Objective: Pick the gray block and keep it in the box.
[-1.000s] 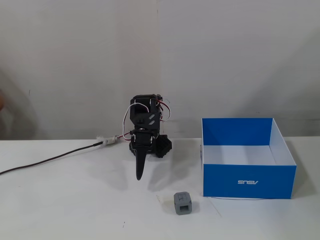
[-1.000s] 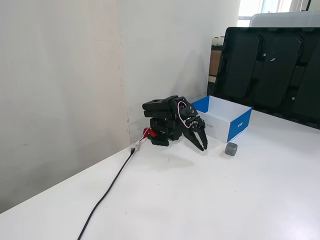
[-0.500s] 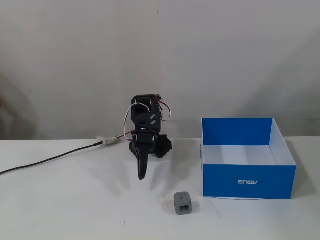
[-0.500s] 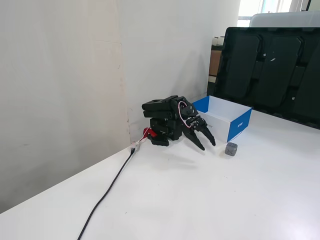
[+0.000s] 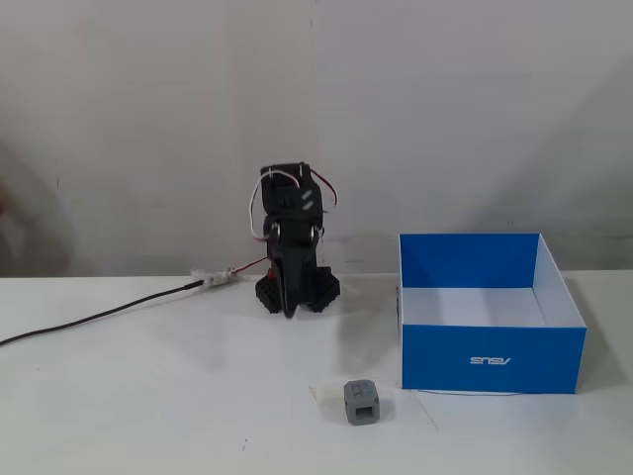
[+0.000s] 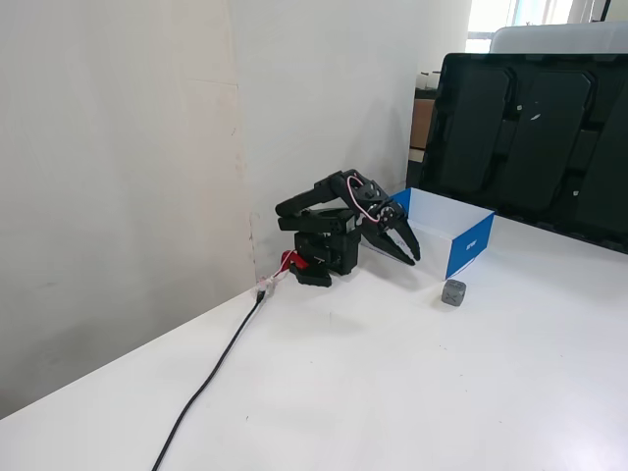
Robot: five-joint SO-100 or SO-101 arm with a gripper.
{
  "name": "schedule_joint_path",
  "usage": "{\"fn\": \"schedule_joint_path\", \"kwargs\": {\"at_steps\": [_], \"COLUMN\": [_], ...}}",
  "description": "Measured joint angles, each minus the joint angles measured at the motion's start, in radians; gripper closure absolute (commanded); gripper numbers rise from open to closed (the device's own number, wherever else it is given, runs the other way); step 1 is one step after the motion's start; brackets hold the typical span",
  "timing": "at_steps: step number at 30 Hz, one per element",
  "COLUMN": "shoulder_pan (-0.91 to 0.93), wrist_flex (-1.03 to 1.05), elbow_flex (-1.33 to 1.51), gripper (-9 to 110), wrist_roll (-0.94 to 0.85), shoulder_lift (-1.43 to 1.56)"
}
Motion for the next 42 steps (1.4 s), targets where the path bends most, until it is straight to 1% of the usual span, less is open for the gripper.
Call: {"fn": "schedule_joint_path", "kwargs": {"at_steps": [5, 7, 10, 14, 17, 18, 19, 20, 23, 29, 35, 42], "shoulder_pan": [-0.035, -0.061, -0.112, -0.195, -0.239, -0.253, -0.270, -0.282, -0.308, -0.308, -0.284, -0.252], "wrist_flex": [-0.009, 0.005, 0.043, 0.087, 0.087, 0.087, 0.087, 0.087, 0.087, 0.083, -0.017, -0.064], "elbow_flex": [-0.204, -0.261, -0.350, -0.428, -0.431, -0.431, -0.431, -0.431, -0.454, -0.574, -0.663, -0.805], "gripper": [101, 101, 101, 101, 90, 84, 79, 77, 74, 73, 70, 68], "wrist_roll": [0.028, 0.037, 0.069, 0.097, 0.114, 0.123, 0.133, 0.143, 0.161, 0.186, 0.201, 0.201], "shoulder_lift": [-0.253, -0.301, -0.397, -0.607, -0.673, -0.678, -0.681, -0.689, -0.750, -0.979, -1.259, -1.588]}}
